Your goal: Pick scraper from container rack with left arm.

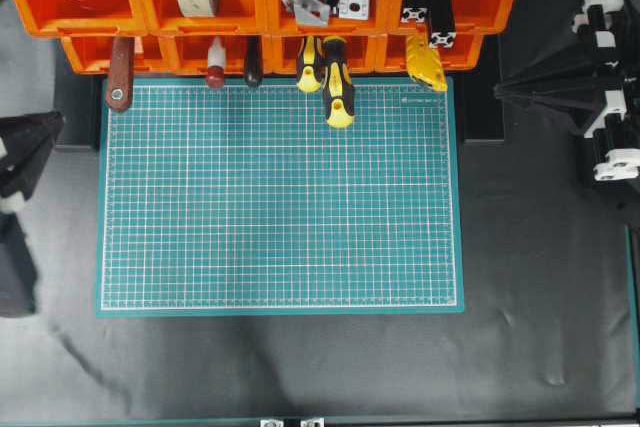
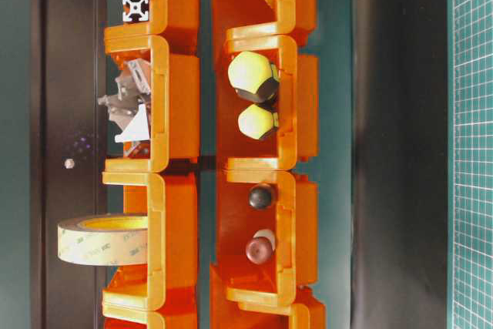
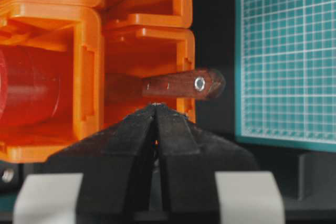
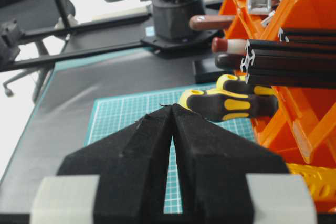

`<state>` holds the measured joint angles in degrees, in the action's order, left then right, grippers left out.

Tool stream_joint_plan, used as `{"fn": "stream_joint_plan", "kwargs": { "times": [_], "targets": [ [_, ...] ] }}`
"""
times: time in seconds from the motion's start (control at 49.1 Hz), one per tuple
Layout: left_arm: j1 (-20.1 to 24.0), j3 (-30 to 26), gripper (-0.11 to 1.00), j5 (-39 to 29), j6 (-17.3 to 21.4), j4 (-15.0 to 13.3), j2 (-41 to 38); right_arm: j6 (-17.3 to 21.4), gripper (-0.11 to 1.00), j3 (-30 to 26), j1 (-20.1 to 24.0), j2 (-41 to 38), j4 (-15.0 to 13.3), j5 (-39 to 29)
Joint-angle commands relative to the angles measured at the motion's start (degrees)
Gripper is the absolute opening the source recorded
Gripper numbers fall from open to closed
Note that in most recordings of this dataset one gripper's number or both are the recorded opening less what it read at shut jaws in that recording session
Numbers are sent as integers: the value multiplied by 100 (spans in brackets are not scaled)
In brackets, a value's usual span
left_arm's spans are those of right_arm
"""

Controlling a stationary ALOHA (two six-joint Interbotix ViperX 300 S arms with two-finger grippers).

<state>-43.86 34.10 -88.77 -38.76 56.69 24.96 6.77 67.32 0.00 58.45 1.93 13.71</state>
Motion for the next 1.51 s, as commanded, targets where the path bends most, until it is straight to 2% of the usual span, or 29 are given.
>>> {"fn": "stream_joint_plan", "kwargs": {
  "times": [0.0, 0.245, 0.428, 0.632, 0.673, 0.734, 0.897, 0.999, 1.039, 1.121, 1.304, 1.488],
  "targets": [
    [-105, 35, 0, -105, -114, 97, -290, 9, -1, -193, -9, -9, 9, 0],
    [-97, 202, 0, 167, -158, 97, -492, 9, -1, -211, -62, 62, 18, -141],
    [-97, 308, 0, 888, -413, 88, -404, 9, -1, -229, -62, 114, 18, -211],
    [158, 352, 2, 1037, -563, 70, -360, 9, -1, -237, -70, 141, 9, -220],
    [272, 343, 6, 1028, -563, 70, -360, 9, -1, -237, -62, 149, 9, -229],
    [457, 343, 18, 1037, -580, 70, -360, 9, -1, -237, -70, 167, 9, -229],
    [782, 457, 66, 1477, -580, 70, -369, 9, -1, -246, -79, 211, 9, -308],
    [870, 659, 87, 1863, -571, 70, -387, 9, -1, -264, -79, 255, 18, -396],
    [905, 729, 90, 1986, -545, 70, -387, 9, -1, -264, -79, 281, 9, -439],
    [1011, 835, 86, 2171, -527, 70, -378, 9, -1, -264, -79, 316, 9, -519],
    [1362, 1011, 88, 2276, -404, 70, -325, 0, -1, -264, -79, 369, 9, -580],
    [1670, 1037, 88, 2408, 79, 70, -281, 0, -1, -255, -79, 369, 9, -580]
  ]
}}
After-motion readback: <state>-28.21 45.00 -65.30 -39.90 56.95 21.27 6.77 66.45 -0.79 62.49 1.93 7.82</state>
